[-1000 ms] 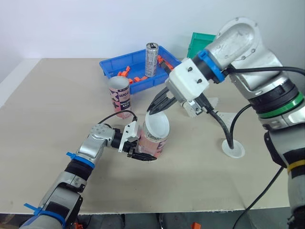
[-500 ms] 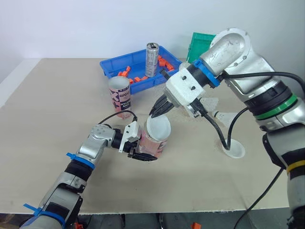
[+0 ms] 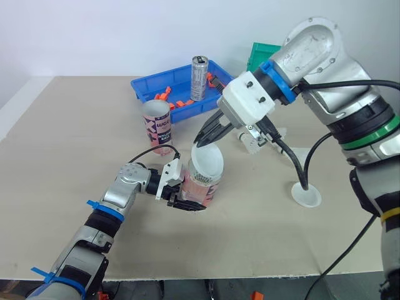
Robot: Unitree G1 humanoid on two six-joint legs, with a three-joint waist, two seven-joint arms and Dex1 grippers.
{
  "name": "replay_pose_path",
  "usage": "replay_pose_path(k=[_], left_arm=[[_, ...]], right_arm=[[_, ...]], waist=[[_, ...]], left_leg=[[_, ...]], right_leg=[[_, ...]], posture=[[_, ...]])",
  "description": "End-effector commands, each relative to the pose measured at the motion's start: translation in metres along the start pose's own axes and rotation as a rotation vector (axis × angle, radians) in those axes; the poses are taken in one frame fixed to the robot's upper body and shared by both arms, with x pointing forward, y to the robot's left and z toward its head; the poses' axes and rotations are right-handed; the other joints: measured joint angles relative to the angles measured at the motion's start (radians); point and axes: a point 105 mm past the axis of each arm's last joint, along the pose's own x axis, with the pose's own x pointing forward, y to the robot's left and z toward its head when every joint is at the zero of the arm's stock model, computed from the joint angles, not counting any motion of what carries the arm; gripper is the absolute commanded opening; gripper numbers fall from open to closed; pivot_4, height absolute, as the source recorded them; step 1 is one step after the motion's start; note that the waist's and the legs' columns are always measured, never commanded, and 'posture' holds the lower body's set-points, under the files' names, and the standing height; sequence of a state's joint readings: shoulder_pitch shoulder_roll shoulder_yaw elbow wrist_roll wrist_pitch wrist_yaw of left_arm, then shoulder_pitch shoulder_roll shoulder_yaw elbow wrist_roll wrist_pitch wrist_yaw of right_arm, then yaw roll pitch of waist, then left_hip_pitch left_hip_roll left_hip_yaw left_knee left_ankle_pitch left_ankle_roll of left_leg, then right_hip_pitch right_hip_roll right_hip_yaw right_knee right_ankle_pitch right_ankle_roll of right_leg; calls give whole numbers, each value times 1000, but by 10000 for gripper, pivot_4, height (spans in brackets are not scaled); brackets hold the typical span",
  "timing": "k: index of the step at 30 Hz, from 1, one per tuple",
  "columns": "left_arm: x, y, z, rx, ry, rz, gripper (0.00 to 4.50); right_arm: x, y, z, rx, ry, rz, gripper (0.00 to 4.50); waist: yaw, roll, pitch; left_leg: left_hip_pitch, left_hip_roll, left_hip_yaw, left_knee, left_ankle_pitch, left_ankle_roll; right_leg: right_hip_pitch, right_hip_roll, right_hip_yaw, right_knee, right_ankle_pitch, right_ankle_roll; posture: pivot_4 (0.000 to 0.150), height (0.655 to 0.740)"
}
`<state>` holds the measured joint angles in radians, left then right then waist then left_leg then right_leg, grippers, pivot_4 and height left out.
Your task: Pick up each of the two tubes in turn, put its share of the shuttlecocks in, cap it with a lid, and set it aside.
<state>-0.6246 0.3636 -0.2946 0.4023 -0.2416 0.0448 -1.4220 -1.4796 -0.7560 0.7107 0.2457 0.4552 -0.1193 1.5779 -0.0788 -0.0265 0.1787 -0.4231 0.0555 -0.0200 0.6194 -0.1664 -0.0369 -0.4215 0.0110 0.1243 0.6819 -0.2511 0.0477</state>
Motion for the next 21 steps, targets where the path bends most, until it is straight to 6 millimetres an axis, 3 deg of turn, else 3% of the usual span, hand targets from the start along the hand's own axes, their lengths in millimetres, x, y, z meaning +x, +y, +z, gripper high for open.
replay_pose_path(k=[1, 10, 21], left_arm=[[0, -13, -37, -130, 106, -16, 30556], [1, -13, -37, -133, 102, -14, 30556], [1, -13, -37, -133, 100, -13, 30556]], right_arm=[[3, 7, -2, -13, 17, 47, 754], [7, 10, -11, 7, 33, 52, 754], [5, 8, -4, -4, 18, 53, 754]], waist=[[0, 0, 0], [0, 0, 0], [0, 0, 0]], left_leg=[[0, 0, 0, 0, 0, 0], [0, 0, 0, 0, 0, 0], [0, 0, 0, 0, 0, 0]], right_leg=[[0, 0, 0, 0, 0, 0], [0, 0, 0, 0, 0, 0], [0, 0, 0, 0, 0, 0]], posture=[[1500, 7400], [1500, 7400], [1500, 7400]])
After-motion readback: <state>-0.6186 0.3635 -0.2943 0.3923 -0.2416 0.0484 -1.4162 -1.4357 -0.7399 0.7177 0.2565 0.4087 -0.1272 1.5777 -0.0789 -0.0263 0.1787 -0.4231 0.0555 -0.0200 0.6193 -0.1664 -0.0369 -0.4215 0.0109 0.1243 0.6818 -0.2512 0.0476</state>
